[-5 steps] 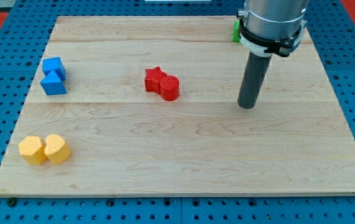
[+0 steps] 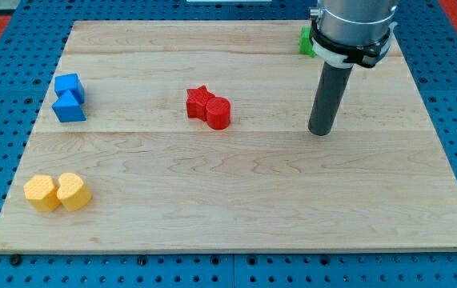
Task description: Move the yellow blocks to the bottom center of the board
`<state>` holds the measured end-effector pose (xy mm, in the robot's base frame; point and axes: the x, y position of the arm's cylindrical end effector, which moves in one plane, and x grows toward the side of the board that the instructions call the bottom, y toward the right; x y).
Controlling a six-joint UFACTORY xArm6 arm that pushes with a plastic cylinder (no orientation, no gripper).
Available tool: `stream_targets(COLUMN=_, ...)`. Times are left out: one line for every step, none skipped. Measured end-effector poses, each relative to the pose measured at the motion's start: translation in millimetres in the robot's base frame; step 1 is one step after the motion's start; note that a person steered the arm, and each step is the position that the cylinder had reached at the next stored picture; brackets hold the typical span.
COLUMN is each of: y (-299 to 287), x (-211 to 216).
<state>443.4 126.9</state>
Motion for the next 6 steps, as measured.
stream_targets(y=-2.6, x=0.0)
stream_targets(y=-5.3, x=0.0)
stream_targets(y=-11.0, x=-5.8)
stream_targets(y=-15.5, x=-7.6)
stream_targets(y=-58.3, x=74.2)
stream_targets(y=-169.1, x=143.3)
